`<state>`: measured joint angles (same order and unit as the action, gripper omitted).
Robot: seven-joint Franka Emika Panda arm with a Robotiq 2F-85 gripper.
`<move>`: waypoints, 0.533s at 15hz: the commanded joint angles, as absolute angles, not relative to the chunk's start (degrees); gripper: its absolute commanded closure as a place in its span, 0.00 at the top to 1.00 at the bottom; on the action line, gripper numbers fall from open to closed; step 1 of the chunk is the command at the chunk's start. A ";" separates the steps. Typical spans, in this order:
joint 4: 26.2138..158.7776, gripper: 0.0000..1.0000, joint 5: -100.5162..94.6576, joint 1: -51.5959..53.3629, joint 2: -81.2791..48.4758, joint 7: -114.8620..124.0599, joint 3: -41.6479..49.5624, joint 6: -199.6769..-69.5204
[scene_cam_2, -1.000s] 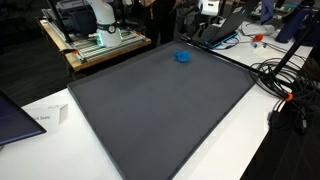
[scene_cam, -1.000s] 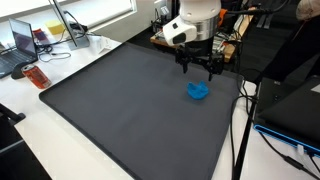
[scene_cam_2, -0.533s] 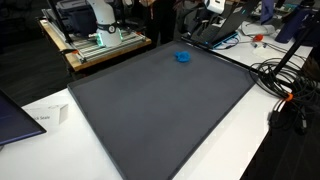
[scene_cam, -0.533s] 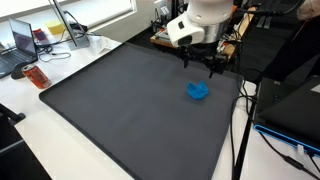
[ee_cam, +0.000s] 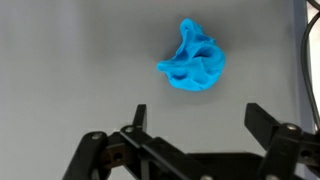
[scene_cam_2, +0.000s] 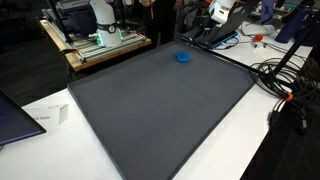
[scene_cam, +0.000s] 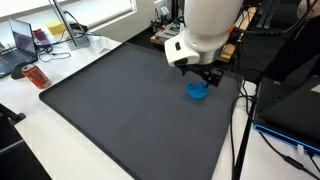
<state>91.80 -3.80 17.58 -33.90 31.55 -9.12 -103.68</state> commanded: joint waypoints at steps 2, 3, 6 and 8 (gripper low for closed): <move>85.87 1.00 -2.44 20.18 -39.04 33.49 -7.21 -99.60; 85.80 1.00 -2.59 20.60 -39.48 34.01 -7.04 -99.57; 86.75 1.00 -3.07 21.71 -39.86 34.23 -7.12 -100.43; 87.72 1.00 -3.21 22.31 -39.49 33.67 -7.35 -100.69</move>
<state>88.07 -3.76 20.63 -39.45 33.75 -8.06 -101.83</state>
